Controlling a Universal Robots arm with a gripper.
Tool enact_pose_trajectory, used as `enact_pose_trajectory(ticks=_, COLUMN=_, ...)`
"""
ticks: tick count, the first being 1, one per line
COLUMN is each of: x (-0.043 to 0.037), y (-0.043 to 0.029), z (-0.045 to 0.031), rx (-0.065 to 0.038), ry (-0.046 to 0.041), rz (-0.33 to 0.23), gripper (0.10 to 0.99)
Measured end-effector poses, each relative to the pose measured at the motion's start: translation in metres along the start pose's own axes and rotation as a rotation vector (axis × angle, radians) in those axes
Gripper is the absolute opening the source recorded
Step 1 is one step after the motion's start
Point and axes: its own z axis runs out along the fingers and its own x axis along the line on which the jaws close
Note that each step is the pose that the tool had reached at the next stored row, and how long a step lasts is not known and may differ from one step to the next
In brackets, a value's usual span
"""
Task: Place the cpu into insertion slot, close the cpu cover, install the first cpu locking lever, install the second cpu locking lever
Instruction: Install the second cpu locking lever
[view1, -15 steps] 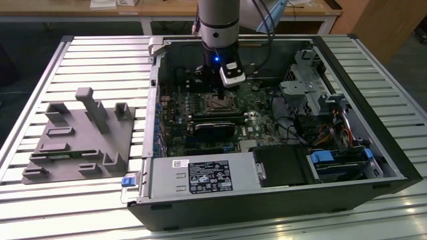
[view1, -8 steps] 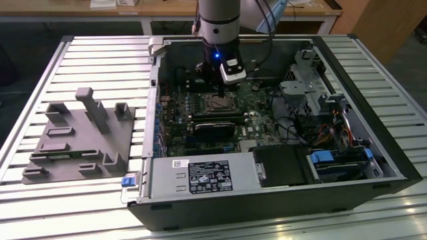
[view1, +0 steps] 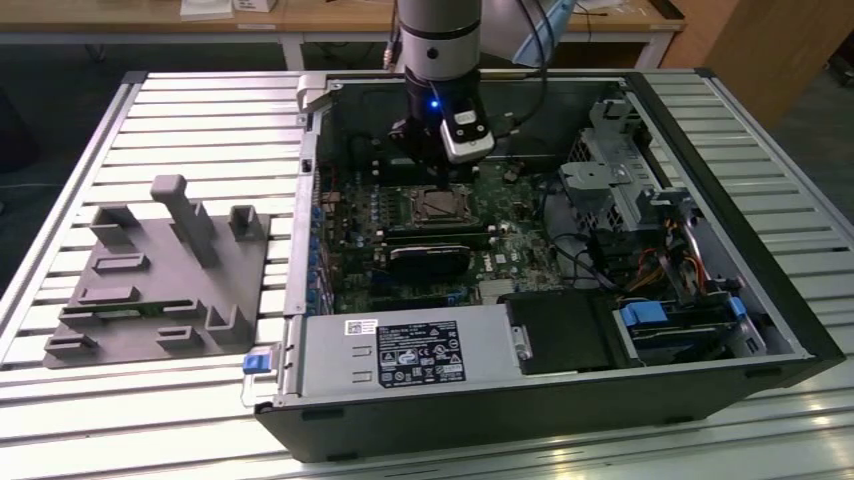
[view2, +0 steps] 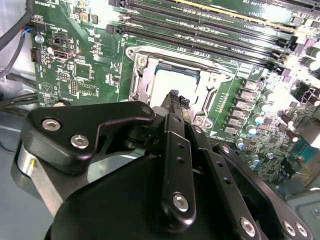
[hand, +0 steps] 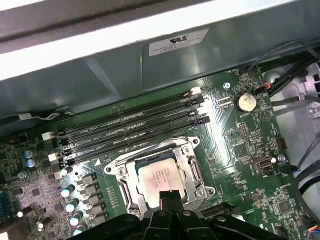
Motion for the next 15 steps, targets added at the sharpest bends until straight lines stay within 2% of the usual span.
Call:
enact_pose_trajectory(ticks=6, x=-0.0006, y=-0.0013, z=-0.0014, rx=0.006, ry=-0.0018, rz=-0.001, gripper=0.106)
enact_pose_trajectory(ticks=15, x=-0.0060, y=-0.0167, z=-0.0016, rx=0.006, ry=-0.0020, rz=0.002, gripper=0.106)
